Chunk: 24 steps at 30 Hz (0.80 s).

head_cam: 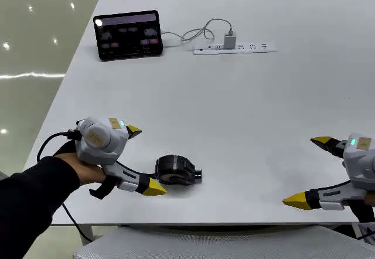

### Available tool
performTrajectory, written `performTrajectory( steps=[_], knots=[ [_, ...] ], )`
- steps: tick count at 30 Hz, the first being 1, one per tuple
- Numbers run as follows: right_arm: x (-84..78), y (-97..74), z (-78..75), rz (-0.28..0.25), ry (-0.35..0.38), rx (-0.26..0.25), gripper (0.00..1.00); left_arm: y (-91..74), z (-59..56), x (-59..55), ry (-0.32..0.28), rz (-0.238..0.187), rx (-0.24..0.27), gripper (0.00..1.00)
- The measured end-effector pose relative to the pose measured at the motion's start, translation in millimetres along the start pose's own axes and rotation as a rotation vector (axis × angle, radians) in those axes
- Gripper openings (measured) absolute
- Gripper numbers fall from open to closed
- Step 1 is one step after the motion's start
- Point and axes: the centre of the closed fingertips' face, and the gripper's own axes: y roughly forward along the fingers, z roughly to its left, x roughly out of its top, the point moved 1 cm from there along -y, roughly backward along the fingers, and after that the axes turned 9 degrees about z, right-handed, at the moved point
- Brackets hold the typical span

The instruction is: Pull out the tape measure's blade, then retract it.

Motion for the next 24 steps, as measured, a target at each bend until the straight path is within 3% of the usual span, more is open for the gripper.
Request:
performTrajectory(
  steps=[6,9,15,24],
  knots=[
    [15.9,9.3,3.0,-0.006,-0.047,0.027,1.00,6.5,4.6,3.0,0.046,0.029,-0.010,0.96],
    [23.9,15.4,7.0,-0.008,-0.066,0.045,1.00,9.7,2.8,6.1,0.076,0.040,-0.025,0.92],
    [42.4,31.3,20.5,-0.014,-0.120,0.092,0.97,21.7,-7.3,1.4,0.164,0.106,-0.057,0.83],
    [65.6,54.7,36.1,-0.017,-0.191,0.160,0.97,27.8,-11.5,1.9,0.196,0.134,-0.081,0.77]
  ],
)
